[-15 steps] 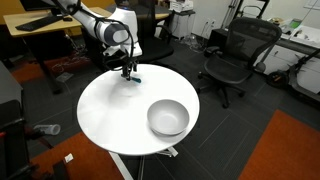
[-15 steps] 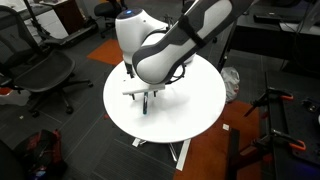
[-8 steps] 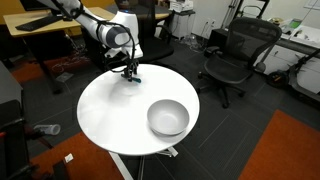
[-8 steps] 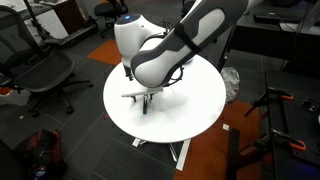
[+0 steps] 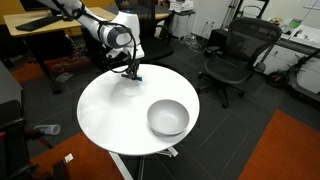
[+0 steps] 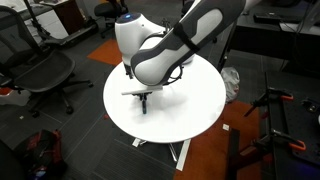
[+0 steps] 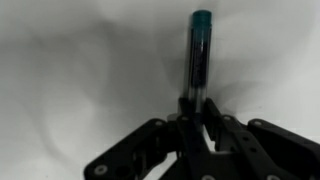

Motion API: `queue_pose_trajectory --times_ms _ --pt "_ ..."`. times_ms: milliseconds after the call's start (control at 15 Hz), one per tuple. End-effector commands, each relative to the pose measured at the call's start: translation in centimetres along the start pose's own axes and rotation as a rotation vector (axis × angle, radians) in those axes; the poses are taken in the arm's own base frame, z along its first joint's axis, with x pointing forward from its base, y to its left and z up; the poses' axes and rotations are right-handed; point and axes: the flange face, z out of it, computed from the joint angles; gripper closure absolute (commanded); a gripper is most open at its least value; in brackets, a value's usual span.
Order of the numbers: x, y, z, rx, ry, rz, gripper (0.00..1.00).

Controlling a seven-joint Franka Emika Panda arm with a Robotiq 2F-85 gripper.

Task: Pick the marker and put it in the bowl

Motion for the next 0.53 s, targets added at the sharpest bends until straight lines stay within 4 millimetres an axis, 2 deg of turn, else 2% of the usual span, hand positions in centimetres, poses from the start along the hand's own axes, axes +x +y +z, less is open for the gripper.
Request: queue_pose_trajectory --times_ms 0,200,467 --pt "0.2 -0.6 -0.8 0.022 -0.007 -0.007 0.95" --pt "-0.1 -0.7 -2.9 0.038 0.014 -0.019 0.95" --pt "-0.5 -1.0 -7.7 0.074 0.049 -0.042 0.95"
